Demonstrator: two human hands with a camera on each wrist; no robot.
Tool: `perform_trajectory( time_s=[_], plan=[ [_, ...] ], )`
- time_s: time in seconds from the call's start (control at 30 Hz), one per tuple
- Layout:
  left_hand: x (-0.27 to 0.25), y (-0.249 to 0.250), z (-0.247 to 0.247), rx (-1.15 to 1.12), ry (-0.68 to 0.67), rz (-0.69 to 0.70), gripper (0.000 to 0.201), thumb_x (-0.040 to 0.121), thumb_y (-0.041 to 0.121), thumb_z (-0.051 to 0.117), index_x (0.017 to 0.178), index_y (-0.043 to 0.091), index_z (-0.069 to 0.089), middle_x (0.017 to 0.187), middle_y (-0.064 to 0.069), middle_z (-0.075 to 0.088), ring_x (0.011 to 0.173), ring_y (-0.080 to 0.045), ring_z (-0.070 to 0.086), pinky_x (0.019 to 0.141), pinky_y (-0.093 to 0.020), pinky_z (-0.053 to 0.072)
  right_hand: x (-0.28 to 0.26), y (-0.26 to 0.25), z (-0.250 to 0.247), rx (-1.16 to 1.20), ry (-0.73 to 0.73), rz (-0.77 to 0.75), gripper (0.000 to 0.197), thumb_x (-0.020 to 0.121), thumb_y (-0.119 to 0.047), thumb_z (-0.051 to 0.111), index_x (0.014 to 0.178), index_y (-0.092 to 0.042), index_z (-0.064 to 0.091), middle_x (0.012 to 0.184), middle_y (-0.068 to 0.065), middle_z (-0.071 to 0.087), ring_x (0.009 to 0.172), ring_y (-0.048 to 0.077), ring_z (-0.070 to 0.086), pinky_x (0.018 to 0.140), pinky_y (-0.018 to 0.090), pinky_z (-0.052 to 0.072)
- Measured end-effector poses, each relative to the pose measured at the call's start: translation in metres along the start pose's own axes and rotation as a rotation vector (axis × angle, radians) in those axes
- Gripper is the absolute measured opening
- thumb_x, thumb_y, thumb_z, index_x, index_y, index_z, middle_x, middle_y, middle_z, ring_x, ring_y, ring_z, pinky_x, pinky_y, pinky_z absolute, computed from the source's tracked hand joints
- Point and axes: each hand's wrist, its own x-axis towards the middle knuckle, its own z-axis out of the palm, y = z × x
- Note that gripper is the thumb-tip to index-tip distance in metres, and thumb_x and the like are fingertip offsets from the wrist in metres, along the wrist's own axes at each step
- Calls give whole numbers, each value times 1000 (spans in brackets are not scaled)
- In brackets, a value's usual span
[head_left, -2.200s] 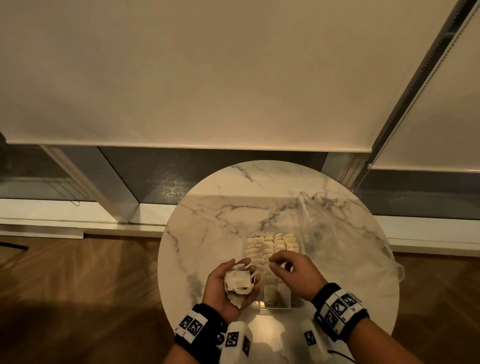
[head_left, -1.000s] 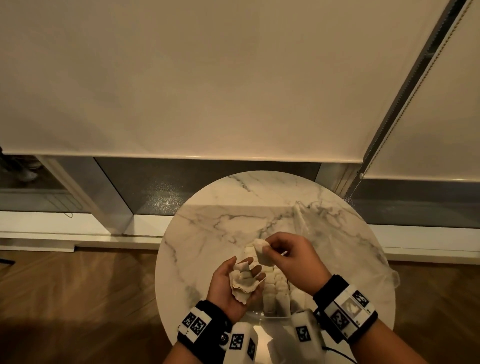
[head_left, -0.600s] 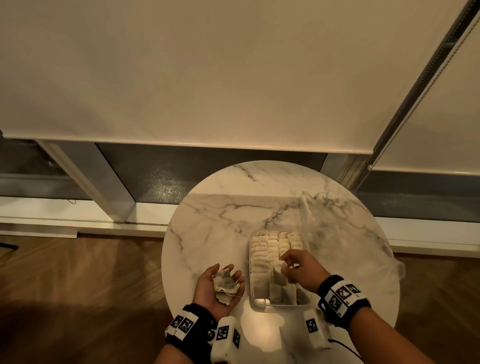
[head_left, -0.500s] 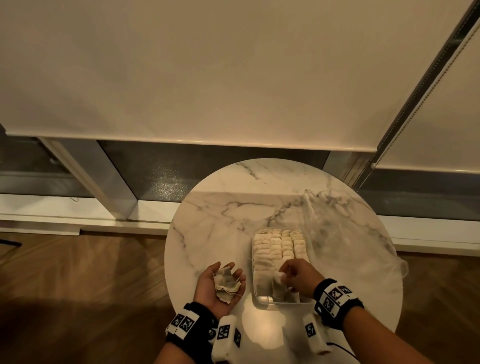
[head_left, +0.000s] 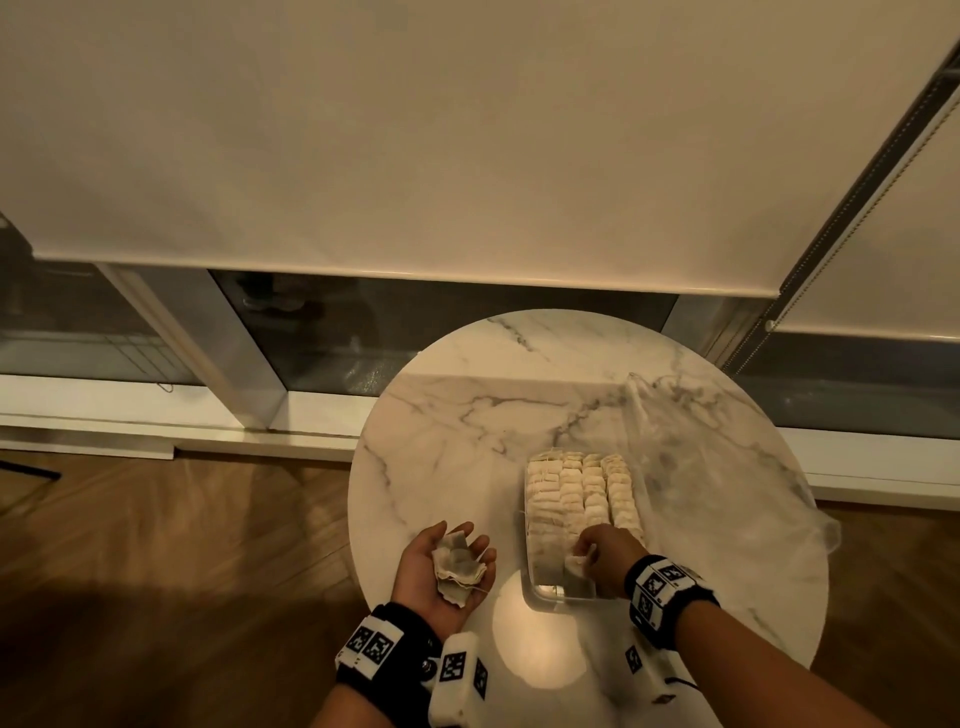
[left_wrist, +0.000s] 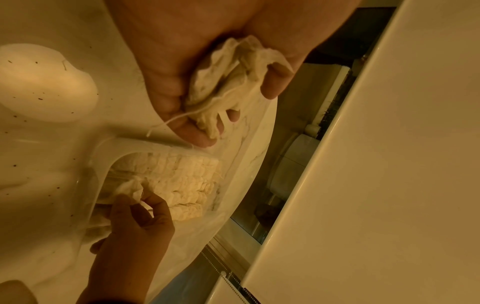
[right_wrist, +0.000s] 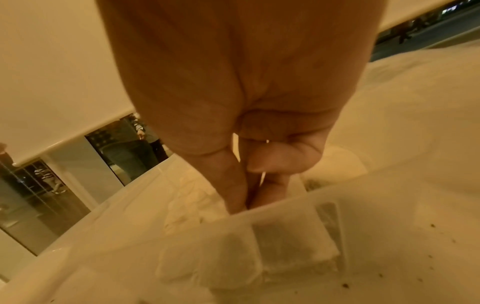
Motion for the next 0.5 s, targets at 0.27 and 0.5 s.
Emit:
perform_trajectory(
  time_s=[0.27,0.5],
  plan=[
    [4,0,8,23,-6,3,28,87,34,54,95,9,64,89,-14,65,77,-30,62,71,-34,51,-5,1,-2,-167,-16,-93,18,87,-34,68,105,-30,71,111,-2,68,96,13,63,87,24,53],
    [7,-5,17,45,-9,3,29,78,32,59,94,9,64,88,-14,65,75,-31,62,70,-35,52,-5,6,-2,-131,15,-116,23,83,-31,71,106,-32,67,108,-7,64,93,10,60,87,25,53]
  ],
)
